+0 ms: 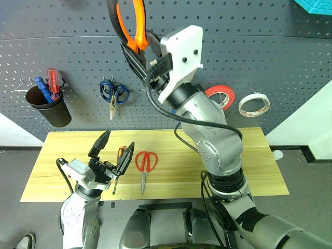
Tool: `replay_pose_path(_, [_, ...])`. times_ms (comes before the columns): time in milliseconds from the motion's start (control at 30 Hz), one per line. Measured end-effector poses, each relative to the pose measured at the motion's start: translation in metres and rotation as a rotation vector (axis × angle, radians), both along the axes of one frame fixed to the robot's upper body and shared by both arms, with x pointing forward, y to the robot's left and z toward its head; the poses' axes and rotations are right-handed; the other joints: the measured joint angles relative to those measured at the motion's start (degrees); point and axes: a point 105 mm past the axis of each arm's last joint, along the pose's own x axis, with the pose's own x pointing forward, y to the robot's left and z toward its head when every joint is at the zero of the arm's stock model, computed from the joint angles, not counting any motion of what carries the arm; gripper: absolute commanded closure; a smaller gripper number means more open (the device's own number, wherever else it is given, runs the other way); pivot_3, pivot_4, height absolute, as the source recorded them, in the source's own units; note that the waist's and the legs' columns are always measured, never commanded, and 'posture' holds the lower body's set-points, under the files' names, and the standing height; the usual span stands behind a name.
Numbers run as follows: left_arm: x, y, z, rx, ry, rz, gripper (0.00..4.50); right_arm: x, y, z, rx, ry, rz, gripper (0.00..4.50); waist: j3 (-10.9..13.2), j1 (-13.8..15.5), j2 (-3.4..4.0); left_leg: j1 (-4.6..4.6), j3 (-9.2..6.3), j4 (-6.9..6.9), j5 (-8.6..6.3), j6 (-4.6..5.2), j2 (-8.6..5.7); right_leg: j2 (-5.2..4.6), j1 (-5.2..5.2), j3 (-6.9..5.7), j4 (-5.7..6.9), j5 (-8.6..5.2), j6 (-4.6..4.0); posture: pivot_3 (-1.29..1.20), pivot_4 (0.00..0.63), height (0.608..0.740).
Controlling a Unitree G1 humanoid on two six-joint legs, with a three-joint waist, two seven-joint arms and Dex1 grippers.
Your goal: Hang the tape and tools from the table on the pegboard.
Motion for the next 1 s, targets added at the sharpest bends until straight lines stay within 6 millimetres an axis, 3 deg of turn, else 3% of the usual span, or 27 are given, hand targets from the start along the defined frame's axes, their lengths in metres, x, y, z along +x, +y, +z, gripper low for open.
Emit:
replay_pose_path(433, [0.004,-0.009,0.009,-0.044,-0.092,0.027,0.17,0.024,0.019,0.002,0.018,-0.018,-0.003,2.38,-0.3,0.1,0.12,0.19,0.00,-0.03,0.00,0.01,0.00,0.01,0.16,0.00,0.05,0.00,0.00,0.31,0.099,0.740])
replay_pose_path(733, [0.002,-0.014,0.009,-0.050,-0.102,0.012,0.17,0.045,0.022,-0.018,0.016,0.035,-0.045,2.38,-0.3,0.1,0.12,0.23,0.00,-0.05,0.00,0.02,0.00,0.01,0.17,0.00,0.07,0.00,0.00,0.33,0.115,0.740])
replay_pose_path(1000, [-0.002,-0.014,0.010,-0.039,-0.113,0.008,0.17,0.069,0.028,-0.053,-0.032,0.119,-0.084,2.38,-0.3,0.2,0.14,0.34,0.00,-0.08,-0.01,0.02,0.00,0.03,0.27,0.01,0.06,0.00,-0.01,0.34,0.125,0.740])
